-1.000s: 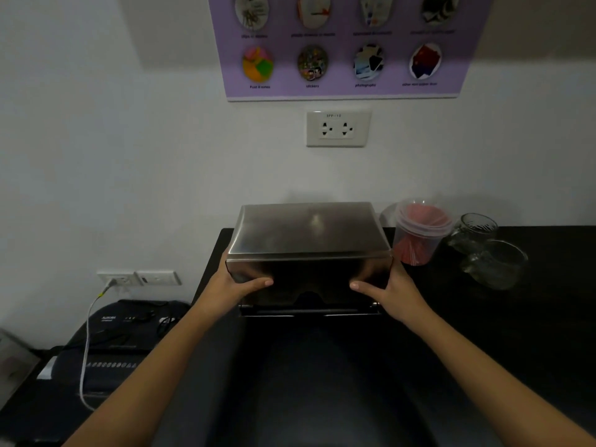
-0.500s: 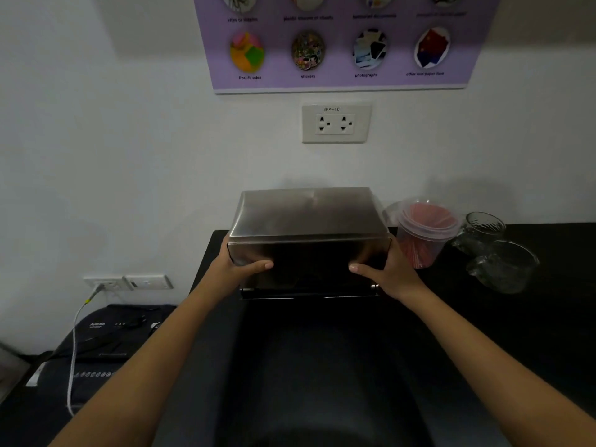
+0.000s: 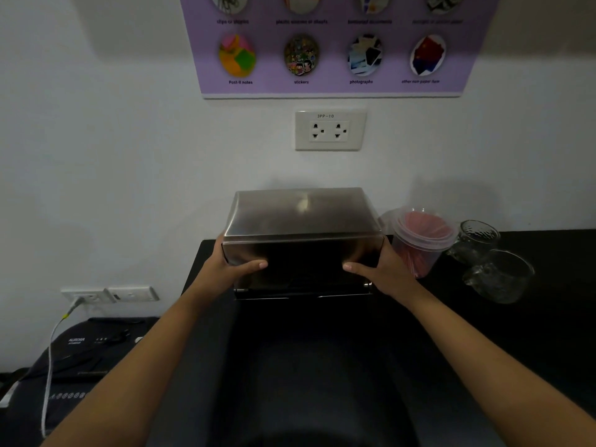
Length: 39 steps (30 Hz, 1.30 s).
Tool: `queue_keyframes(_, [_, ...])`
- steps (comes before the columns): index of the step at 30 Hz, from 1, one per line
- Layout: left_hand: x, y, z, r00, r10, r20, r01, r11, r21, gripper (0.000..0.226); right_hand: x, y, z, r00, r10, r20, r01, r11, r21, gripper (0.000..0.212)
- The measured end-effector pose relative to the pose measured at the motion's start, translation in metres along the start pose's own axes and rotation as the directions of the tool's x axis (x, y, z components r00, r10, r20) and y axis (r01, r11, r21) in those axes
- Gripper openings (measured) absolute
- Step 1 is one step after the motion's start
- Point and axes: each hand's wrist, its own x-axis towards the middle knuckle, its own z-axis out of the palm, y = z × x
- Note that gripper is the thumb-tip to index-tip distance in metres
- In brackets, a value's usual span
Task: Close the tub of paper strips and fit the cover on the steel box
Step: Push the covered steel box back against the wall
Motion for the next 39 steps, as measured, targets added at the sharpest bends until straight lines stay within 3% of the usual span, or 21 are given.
queue_keyframes(21, [0.023,-0.001,0.000,1.000,-0.009,0.014,0.010,1.000,-0.010,0.098,0.021,-0.001,0.001,0.998,0.056,0.020,-0.056,0.998,0.010,0.076])
queue_keyframes(30, [0.019,-0.001,0.000,0.999,-0.043,-0.004,0.043,0.999,0.010,0.104,0.014,-0.008,0.001,0.999,0.052,0.006,-0.052,0.998,0.039,0.067])
queue_keyframes(34, [0.003,-0.002,0.005,0.995,-0.099,-0.029,0.100,0.994,0.046,0.087,-0.001,-0.010,-0.001,0.998,0.051,-0.022,-0.049,0.996,0.081,0.068])
queue_keyframes(36, [-0.011,-0.003,0.010,0.988,-0.129,-0.086,0.136,0.988,0.079,0.071,-0.009,-0.009,-0.007,0.997,0.071,-0.021,-0.069,0.993,0.095,0.073])
queue_keyframes(39, [-0.038,0.002,0.021,0.932,-0.036,-0.360,0.067,0.995,0.074,0.057,-0.020,-0.005,-0.025,0.993,0.113,-0.039,-0.110,0.991,0.070,0.072])
